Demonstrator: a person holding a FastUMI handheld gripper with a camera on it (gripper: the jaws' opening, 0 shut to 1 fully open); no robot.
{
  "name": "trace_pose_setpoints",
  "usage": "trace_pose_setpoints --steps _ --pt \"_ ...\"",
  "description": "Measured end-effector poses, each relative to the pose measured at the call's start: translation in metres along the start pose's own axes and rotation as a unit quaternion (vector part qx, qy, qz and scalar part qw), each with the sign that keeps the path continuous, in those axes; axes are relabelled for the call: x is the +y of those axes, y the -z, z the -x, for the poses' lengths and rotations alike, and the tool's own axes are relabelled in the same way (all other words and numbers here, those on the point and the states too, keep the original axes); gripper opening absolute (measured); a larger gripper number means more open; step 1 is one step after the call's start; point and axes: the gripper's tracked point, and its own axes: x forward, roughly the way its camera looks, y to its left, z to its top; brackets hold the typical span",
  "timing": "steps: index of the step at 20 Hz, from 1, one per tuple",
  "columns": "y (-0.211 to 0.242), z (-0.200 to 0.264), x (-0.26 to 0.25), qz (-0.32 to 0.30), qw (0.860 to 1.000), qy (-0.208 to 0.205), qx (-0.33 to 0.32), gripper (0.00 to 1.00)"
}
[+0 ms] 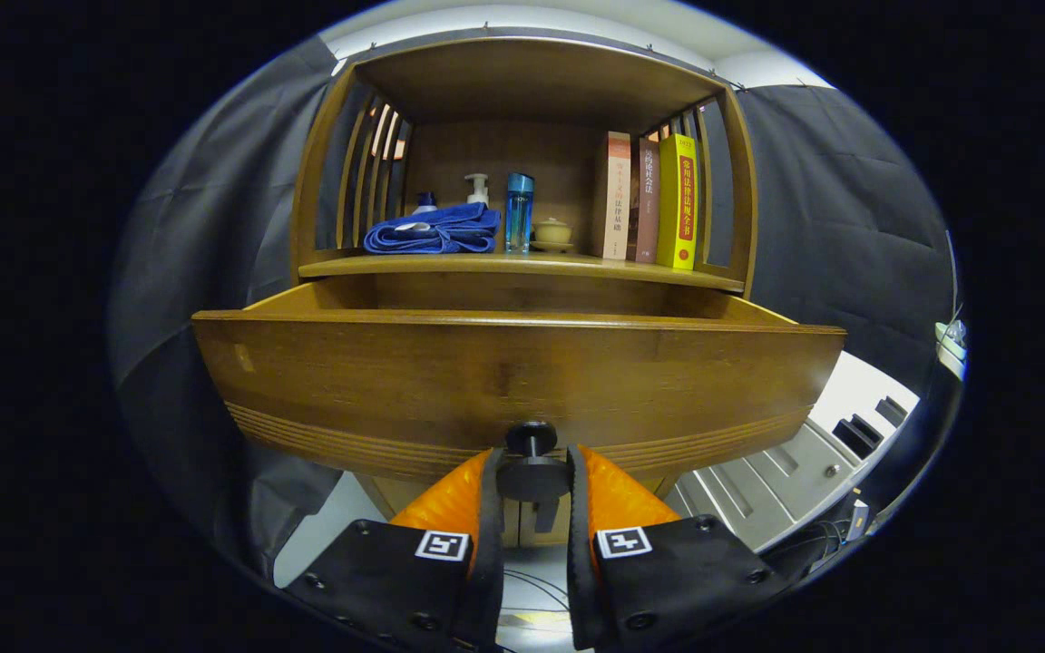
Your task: Pull open the drawer, take out the items inside it, and place them on the countertop above the cabinet.
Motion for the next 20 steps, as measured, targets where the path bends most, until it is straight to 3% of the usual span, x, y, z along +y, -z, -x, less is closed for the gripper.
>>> trace_pose_setpoints --steps 13,16,20 --pt "0.010 0.028 -0.004 -0.010 1.000 0.008 0.006 0.38" --pt "0.013 0.029 -0.006 -0.022 0.999 0.012 0.020 0.50" --pt "-0.029 0.037 -0.007 -0.034 0.999 0.021 -0.015 0.57"
